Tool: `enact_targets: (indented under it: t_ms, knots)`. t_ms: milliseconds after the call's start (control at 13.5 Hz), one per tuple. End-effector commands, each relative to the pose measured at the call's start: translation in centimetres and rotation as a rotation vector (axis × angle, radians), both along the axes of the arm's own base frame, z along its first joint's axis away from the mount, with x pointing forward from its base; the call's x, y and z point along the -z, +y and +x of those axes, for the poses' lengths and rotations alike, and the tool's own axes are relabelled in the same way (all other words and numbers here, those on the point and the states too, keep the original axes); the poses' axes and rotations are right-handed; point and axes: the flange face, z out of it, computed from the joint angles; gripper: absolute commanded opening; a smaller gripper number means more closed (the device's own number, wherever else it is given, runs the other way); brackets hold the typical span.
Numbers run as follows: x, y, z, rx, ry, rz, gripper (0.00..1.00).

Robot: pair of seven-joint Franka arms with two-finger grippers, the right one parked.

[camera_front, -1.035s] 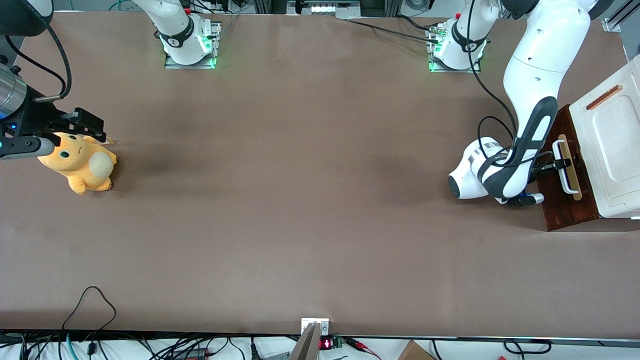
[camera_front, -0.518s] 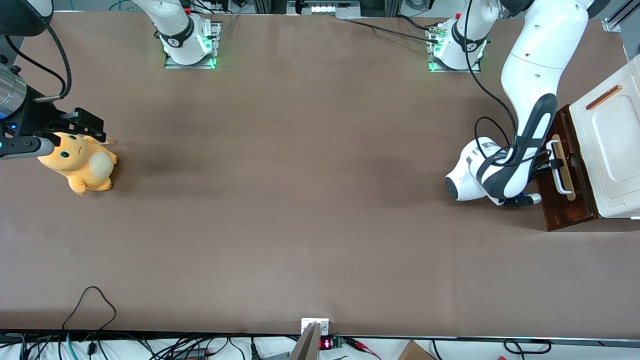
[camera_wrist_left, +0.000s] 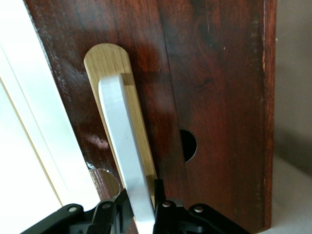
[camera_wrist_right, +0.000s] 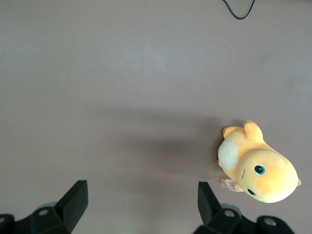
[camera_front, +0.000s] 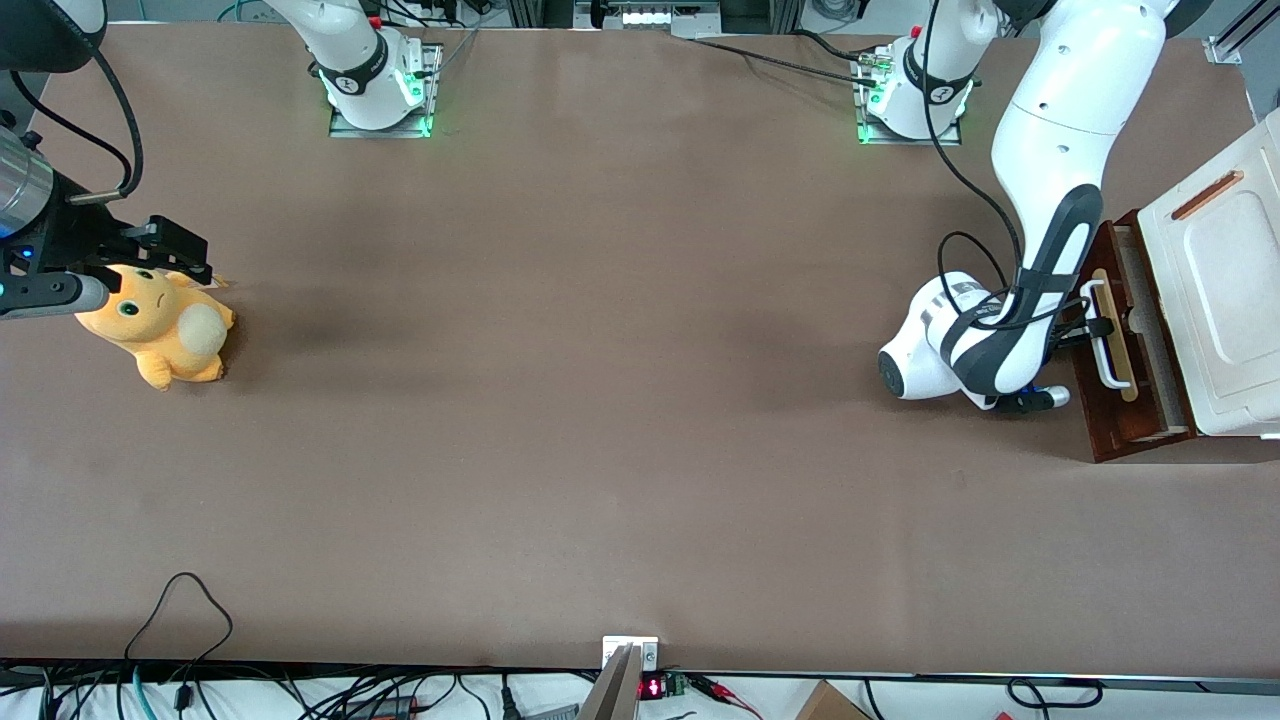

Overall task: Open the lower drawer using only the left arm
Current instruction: 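Pull the handle with the left gripper, sliding the drawer outward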

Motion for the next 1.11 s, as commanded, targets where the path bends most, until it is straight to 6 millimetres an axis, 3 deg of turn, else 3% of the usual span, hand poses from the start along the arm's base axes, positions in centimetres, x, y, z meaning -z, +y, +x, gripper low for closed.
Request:
enact_targets:
  t_ms: [0, 296, 1035]
  knots:
    - [-1.4, -1.6, 0.0, -0.012, 0.005, -0.020, 0.17]
    - [-1.4, -2.0, 0.0, -0.009, 0.003, -0.022, 0.17]
    - [-1.3, -5.3, -0.7, -0.001, 0.002, -0.041, 0.17]
